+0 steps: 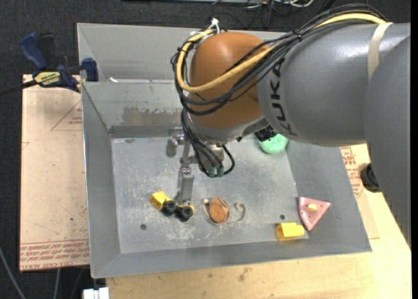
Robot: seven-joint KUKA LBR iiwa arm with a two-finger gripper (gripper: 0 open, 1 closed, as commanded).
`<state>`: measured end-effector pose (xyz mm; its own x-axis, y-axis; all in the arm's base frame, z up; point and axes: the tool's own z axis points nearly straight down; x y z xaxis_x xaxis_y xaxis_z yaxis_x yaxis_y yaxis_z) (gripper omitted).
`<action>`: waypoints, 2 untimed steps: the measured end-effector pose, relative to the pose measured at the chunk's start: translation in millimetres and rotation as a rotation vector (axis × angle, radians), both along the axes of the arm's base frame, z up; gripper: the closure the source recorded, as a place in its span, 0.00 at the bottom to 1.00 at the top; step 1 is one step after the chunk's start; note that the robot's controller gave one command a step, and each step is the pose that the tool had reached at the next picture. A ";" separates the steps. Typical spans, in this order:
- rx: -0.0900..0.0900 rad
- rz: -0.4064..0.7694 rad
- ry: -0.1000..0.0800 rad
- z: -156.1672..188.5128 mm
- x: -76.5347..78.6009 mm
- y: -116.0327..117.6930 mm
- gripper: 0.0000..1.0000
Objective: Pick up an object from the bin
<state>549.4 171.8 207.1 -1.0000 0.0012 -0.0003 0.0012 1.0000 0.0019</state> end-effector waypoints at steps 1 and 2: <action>0.000 0.000 0.000 0.0 0.0 0.0 0.00; 0.002 0.053 -0.008 -15.3 -6.7 -6.5 0.00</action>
Offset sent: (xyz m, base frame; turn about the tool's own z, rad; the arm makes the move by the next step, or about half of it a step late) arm -0.0371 -0.0421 -0.0851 -0.2228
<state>542.7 165.3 191.8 -0.9986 -0.0518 -0.0085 -0.0518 0.9987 0.0034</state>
